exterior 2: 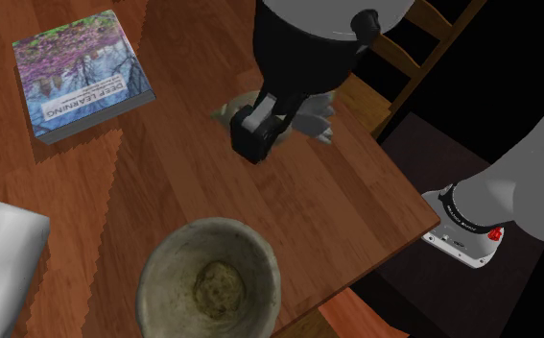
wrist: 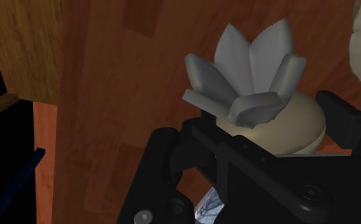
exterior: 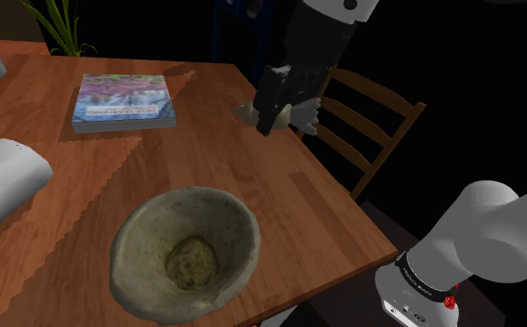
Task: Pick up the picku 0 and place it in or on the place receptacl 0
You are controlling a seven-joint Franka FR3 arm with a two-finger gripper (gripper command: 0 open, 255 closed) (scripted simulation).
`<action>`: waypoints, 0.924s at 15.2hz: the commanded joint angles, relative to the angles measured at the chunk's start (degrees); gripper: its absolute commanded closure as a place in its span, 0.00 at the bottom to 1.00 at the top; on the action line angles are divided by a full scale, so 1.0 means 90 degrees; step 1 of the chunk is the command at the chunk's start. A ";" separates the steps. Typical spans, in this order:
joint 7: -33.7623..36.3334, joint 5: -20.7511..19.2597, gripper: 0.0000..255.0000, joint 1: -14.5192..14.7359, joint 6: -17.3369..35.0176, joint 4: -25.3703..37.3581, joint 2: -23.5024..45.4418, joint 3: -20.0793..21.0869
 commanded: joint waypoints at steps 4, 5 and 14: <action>0.0879 -0.0095 1.00 0.0090 0.0010 0.0482 0.0451 0.0722; 0.1069 -0.0145 1.00 0.0098 0.0006 0.0615 0.0580 0.0882; 0.3049 -0.1294 1.00 0.0227 -0.0182 0.2135 0.2301 0.2466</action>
